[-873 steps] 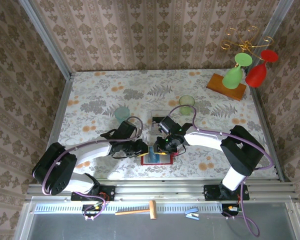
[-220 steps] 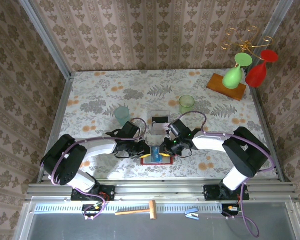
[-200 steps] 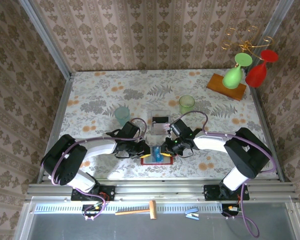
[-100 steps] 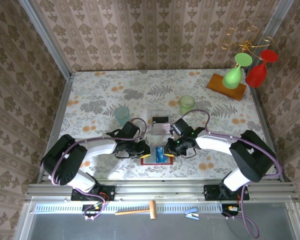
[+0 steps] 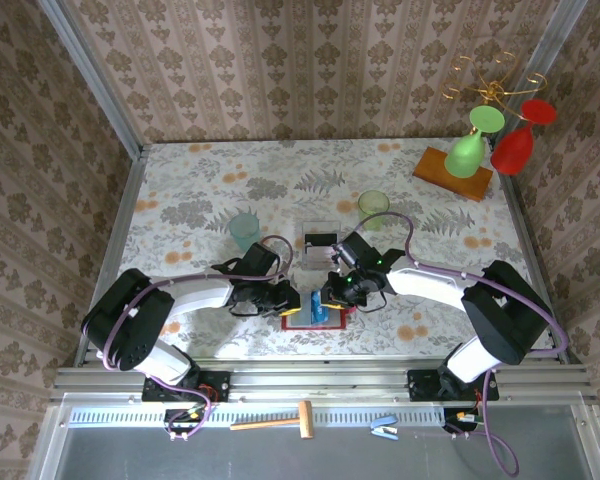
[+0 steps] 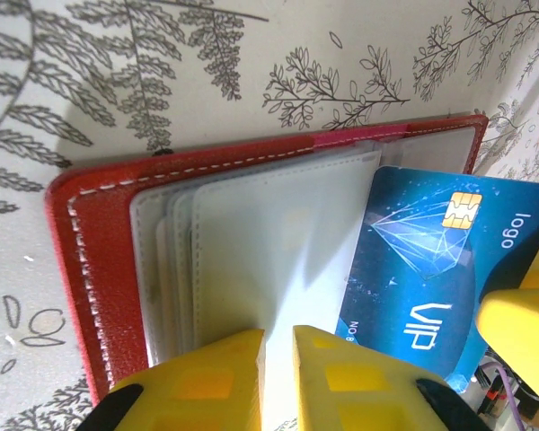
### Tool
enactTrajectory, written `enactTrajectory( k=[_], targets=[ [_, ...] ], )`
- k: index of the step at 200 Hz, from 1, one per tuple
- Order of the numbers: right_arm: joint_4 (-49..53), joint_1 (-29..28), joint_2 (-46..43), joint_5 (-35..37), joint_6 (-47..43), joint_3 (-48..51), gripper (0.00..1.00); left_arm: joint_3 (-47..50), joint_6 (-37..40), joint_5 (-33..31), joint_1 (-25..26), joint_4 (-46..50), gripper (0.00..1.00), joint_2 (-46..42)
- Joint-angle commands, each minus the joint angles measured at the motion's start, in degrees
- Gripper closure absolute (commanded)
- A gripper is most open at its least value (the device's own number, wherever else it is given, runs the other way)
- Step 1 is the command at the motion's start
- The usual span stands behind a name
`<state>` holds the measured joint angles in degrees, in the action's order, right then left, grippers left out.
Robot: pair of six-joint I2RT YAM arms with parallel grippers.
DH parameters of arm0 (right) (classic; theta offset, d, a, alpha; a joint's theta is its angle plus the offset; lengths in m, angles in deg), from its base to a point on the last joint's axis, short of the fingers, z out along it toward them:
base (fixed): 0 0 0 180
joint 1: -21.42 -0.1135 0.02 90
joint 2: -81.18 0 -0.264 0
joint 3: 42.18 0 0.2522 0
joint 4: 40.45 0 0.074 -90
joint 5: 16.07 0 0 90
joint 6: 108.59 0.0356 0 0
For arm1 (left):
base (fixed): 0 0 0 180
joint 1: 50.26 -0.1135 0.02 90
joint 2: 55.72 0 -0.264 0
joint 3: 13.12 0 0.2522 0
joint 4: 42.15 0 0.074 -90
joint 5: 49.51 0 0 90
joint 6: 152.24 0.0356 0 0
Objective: Take the credit cards out of the card holder
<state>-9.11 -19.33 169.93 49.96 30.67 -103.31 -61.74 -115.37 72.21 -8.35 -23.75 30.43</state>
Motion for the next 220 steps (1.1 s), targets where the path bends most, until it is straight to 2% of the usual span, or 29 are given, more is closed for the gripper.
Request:
enactTrajectory(
  k=[1, 69, 126, 182, 220],
  targets=[
    [3.0, -0.4, -0.7, 1.0, 0.0, -1.8, 0.82, 0.9, 0.0, 0.3, -0.4, 0.3, 0.83, -0.6],
    [4.0, -0.5, -0.7, 1.0, -0.3, -2.2, 0.88, 0.9, 0.0, 0.4, -0.8, 0.6, 0.83, -1.0],
    [8.7, -0.6, -2.3, 2.5, -2.8, -4.5, 0.89, -0.3, 0.2, 0.5, -0.7, 1.9, 0.83, -2.1],
    [20.0, -0.1, -3.2, 5.5, -12.7, -10.0, 0.92, -0.6, -0.3, 0.0, -0.7, 2.3, 0.82, -4.2],
    [29.1, -0.1, -1.4, 8.6, -25.9, -16.8, 0.96, -0.3, -0.2, -0.7, -1.4, 3.0, 0.82, -5.8]
  ],
)
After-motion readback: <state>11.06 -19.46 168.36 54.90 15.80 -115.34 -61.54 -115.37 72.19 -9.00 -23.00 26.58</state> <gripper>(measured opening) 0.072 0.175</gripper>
